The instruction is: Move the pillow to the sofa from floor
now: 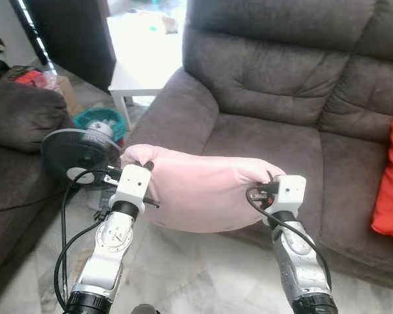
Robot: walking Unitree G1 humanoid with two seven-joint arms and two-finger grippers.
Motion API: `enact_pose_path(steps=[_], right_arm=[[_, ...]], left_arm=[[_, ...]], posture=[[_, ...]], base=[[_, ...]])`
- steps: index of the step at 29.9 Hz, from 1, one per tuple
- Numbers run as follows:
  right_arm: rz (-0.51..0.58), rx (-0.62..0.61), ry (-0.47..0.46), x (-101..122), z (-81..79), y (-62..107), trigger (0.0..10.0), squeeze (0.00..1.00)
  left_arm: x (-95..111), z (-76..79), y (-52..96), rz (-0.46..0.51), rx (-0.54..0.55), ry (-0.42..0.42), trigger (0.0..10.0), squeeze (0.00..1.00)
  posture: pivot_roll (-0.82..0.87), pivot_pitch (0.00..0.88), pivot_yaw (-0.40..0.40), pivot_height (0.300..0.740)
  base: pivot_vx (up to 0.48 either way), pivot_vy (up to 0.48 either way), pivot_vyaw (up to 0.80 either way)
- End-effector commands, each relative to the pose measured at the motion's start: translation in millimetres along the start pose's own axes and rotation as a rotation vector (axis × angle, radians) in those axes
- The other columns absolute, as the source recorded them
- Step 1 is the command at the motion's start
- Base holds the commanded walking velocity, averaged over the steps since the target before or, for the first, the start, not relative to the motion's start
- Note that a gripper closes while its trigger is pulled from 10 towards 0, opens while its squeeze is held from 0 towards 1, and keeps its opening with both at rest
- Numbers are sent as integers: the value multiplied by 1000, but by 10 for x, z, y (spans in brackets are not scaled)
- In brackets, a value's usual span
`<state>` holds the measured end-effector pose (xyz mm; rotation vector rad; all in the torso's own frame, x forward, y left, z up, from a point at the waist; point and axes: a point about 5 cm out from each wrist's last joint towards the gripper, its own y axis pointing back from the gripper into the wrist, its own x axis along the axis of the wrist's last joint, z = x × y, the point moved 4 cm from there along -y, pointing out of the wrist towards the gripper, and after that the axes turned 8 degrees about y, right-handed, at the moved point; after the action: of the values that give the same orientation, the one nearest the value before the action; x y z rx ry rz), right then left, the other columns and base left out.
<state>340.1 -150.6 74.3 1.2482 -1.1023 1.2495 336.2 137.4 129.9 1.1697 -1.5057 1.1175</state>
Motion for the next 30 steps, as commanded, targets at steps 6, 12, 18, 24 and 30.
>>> enact_pose_path(steps=[6, 12, 18, 24, 30], right_arm=[[68, -23, -4, 177, 67, -32, 10000, 0], [65, -15, 1, 167, 59, -58, 10000, 0], [64, -17, 9, 157, 79, -63, 10000, 0], [62, -18, 13, 145, 88, -64, 10000, 0], [60, -23, 14, 133, 99, -67, 10000, 0]], left_arm=[[81, -45, -19, 42, 14, -7, 10000, 0], [83, -76, -29, 40, 25, -16, 10000, 0], [78, -106, -29, 39, 43, -3, 10000, 0], [91, -87, -33, 44, 30, -13, 10000, 0], [101, -89, -27, 50, 37, -5, 10000, 0]], posture=[[204, 68, -52, 740], [206, 73, -54, 740], [203, 73, -54, 740], [202, 74, -55, 740], [203, 76, -57, 740]], base=[[0, 0, -800], [0, 0, -800], [0, -190, -800], [0, 0, -800], [0, -320, -791]])
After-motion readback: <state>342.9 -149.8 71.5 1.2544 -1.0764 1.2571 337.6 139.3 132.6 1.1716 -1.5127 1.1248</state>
